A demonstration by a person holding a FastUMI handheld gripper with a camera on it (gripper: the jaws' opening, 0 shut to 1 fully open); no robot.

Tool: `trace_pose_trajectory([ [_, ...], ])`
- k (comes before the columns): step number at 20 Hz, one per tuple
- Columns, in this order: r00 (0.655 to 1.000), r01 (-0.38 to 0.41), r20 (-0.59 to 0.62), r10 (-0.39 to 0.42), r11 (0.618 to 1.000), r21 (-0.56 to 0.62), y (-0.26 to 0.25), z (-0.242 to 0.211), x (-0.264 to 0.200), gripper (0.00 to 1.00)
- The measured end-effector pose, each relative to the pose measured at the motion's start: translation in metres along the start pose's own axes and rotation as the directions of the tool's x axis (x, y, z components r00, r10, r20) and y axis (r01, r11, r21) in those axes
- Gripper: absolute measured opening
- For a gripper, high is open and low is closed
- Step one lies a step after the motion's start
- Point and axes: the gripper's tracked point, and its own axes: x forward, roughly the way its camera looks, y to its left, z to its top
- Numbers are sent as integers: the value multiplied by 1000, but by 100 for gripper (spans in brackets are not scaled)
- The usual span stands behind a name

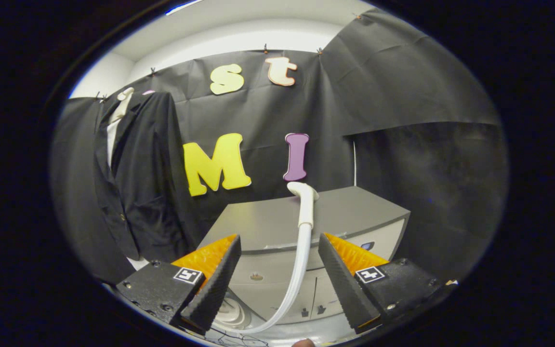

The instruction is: Iron the clothes twice with a garment steamer, once on the left side and once on the right side.

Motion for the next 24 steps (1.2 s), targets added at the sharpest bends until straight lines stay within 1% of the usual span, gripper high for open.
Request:
trace_pose_trajectory([
  [5, 991, -45, -122, 57, 994, 96, -12, 24, 64, 100],
  [8, 981, -60, -178, 79, 992, 108, -21, 38, 101, 100],
  [9, 977, -52, -202, 73, 993, 109, -26, 40, 114, 100],
  [12, 957, -55, -277, 90, 990, 132, -31, 40, 149, 100],
  [15, 928, -39, -361, 93, 988, 152, -39, 32, 191, 99],
  [17, 916, -34, -390, 98, 985, 167, -43, 28, 210, 99],
  [19, 899, -9, -431, 77, 987, 159, -49, 18, 226, 95],
  [21, 890, 14, -453, 51, 990, 137, -53, 14, 237, 90],
  [22, 885, 31, -465, 30, 992, 122, -57, 9, 242, 84],
  [23, 874, 52, -486, 9, 992, 112, -61, 4, 244, 80],
  [24, 861, 71, -509, -2, 991, 116, -63, -3, 246, 72],
])
